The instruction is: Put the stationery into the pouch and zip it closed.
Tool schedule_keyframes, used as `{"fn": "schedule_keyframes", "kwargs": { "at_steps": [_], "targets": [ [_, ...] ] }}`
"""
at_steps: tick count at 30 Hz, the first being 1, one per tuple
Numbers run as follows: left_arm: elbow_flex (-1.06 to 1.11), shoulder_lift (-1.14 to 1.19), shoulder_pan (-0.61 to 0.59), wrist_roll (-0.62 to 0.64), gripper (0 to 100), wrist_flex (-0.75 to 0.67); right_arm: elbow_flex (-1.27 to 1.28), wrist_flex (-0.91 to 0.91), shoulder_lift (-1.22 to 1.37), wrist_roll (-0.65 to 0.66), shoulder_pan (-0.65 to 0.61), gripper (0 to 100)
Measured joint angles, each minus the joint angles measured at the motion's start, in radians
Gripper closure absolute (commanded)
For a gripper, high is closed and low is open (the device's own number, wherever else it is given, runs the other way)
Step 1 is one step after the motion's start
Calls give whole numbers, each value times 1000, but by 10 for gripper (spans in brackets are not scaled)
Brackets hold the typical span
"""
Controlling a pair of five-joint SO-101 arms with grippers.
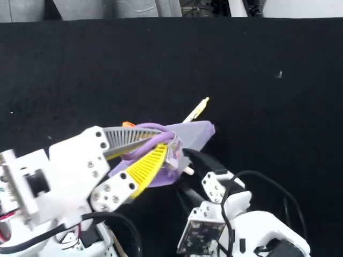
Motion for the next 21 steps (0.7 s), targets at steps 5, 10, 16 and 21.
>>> {"fn": "schedule_keyframes", "kwargs": {
  "at_steps": [5, 10, 16, 21],
  "targets": [
    [26, 0, 15, 0, 970, 0, 2, 0, 0, 0, -40, 776],
    [26, 0, 20, 0, 970, 0, 6, 8, 0, 0, -58, 776],
    [29, 9, 20, 0, 970, -34, 41, 38, 0, -3, -166, 776],
    [35, 11, 20, 0, 970, -55, 112, 11, -2, -3, -175, 776]
  ]
}}
